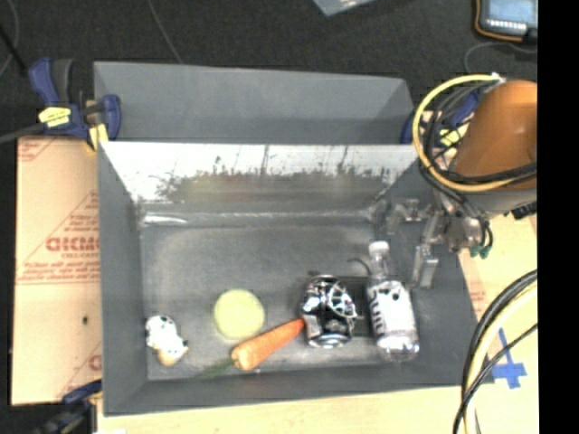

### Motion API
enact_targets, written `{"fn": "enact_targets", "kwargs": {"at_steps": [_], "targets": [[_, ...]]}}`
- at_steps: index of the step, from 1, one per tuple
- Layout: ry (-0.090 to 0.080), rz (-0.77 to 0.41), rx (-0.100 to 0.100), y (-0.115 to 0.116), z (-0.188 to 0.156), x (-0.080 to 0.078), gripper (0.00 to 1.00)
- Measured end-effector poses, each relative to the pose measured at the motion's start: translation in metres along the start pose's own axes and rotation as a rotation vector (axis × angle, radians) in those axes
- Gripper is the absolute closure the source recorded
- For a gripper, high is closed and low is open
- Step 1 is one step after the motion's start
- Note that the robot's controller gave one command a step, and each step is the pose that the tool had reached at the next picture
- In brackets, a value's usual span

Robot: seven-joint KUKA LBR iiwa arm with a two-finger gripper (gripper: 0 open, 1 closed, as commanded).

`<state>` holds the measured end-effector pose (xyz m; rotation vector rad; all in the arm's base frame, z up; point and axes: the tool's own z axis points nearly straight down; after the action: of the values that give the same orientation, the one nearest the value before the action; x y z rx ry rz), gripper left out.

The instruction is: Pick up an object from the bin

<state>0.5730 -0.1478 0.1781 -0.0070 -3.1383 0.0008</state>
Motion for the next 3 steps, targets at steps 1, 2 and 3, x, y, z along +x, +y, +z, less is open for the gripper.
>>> {"fn": "enact_targets", "kwargs": {"at_steps": [1, 2, 3], "targets": [[-0.007, -0.003, 0.002, 0.001, -0.005, -0.001, 0.0], [-0.009, -0.001, 0.002, 0.001, -0.004, 0.0, 0.0], [-0.014, 0.016, 0.002, 0.011, 0.053, -0.002, 0.0]]}}
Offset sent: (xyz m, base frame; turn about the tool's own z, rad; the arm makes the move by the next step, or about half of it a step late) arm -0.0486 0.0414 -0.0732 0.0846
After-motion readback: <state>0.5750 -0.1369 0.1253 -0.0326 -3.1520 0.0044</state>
